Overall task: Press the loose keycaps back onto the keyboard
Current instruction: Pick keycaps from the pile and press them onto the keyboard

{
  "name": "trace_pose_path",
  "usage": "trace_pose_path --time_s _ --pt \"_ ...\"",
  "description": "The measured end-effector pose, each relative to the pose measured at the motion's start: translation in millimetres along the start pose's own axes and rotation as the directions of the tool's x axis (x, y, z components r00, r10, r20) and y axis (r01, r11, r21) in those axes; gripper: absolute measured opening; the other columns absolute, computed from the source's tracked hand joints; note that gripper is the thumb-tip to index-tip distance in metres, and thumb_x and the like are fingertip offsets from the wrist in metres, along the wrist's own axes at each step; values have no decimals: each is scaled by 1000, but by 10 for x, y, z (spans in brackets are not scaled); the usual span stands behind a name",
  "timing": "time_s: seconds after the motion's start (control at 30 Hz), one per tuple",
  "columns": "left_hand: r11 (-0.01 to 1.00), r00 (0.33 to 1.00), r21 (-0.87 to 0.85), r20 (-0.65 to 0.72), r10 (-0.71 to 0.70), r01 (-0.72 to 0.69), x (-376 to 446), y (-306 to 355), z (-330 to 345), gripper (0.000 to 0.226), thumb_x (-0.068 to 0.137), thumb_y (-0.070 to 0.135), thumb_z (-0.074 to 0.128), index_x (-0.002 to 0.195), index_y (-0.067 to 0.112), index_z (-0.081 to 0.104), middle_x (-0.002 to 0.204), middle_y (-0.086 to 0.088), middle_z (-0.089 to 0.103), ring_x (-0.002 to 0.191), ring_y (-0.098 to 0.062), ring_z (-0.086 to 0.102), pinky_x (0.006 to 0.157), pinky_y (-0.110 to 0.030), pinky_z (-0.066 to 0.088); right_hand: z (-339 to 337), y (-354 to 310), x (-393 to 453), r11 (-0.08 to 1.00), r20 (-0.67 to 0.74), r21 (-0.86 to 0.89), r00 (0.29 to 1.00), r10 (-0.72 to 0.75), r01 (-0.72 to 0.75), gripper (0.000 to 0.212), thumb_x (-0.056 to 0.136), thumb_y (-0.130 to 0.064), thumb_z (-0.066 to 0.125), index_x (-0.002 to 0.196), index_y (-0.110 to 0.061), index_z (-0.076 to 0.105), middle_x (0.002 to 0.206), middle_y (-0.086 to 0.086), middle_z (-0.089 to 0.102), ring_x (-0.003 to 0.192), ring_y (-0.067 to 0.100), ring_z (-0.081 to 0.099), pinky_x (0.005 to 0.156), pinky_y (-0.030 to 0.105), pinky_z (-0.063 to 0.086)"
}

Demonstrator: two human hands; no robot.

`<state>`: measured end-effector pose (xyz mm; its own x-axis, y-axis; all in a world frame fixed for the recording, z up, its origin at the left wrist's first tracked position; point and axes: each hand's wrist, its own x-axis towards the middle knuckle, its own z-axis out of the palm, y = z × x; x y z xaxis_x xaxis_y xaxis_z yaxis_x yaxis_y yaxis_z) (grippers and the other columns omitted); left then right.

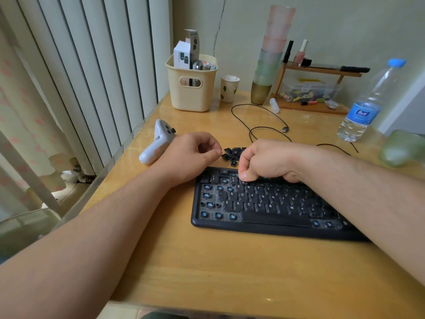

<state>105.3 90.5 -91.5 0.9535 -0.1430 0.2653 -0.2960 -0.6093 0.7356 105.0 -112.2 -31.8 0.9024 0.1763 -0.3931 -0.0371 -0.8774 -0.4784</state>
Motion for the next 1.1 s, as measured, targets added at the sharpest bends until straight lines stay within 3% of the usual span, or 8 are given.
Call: trace_pose_path --time_s 0.2,0.33,0.4,0.5,0.73,0.87,0.97,1.1 --pt "1000 1000 15 12 4 -5 12 -5 15 8 96 38 69 93 31 73 88 6 72 84 -9 63 79 -24 51 31 27 15 1000 -18 -4 1000 26 -26 11 92 -18 76 81 -21 76 110 2 68 112 25 61 107 50 47" --pt "1000 1000 15 15 5 -6 14 -4 24 7 96 37 69 93 31 73 88 7 72 85 -8 63 76 -18 49 45 33 25 1000 -32 -28 999 5 -6 10 92 -22 76 84 -21 72 107 2 67 107 23 60 92 41 50" --pt "1000 1000 15 17 8 -8 17 -5 27 7 96 37 70 93 31 73 88 7 72 85 -8 63 77 -20 50 44 25 38 999 -27 -48 1000 2 -3 13 92 -21 77 82 -20 69 106 3 67 106 25 60 95 43 50" --pt "1000 1000 12 21 10 -10 17 -5 23 7 96 37 70 93 32 73 87 7 72 84 -8 64 78 -23 51 49 14 54 996 -18 -88 1000 -6 4 15 92 -19 77 82 -20 66 105 2 66 102 23 59 87 39 50" --pt "1000 1000 7 20 8 -8 24 -9 23 7 96 37 70 92 32 73 86 6 71 82 -6 62 74 -19 48 -97 71 60 998 -38 24 998 -53 54 14 87 -21 82 75 -23 74 106 4 71 96 21 61 97 47 53" --pt "1000 1000 25 27 11 -12 28 6 25 8 96 38 70 92 32 73 86 8 71 82 -5 62 69 -10 44 -95 130 36 995 -64 -23 993 -101 100 15 80 -27 89 77 -21 75 95 0 72 93 19 63 90 43 53" --pt "999 999 32 37 9 -11 34 12 34 8 96 39 70 93 33 72 86 9 71 82 -4 62 71 -13 46 -89 158 32 984 -75 -106 986 -151 142 16 81 -27 88 80 -21 73 83 -3 67 81 18 61 77 38 51" --pt "1000 999 25 37 13 -14 45 -8 33 8 97 39 69 93 32 72 85 8 71 79 -3 60 76 -19 49 -281 177 97 941 -268 -161 905 -331 296 8 91 -24 78 87 -31 75 83 -6 67 74 11 58 67 31 46"
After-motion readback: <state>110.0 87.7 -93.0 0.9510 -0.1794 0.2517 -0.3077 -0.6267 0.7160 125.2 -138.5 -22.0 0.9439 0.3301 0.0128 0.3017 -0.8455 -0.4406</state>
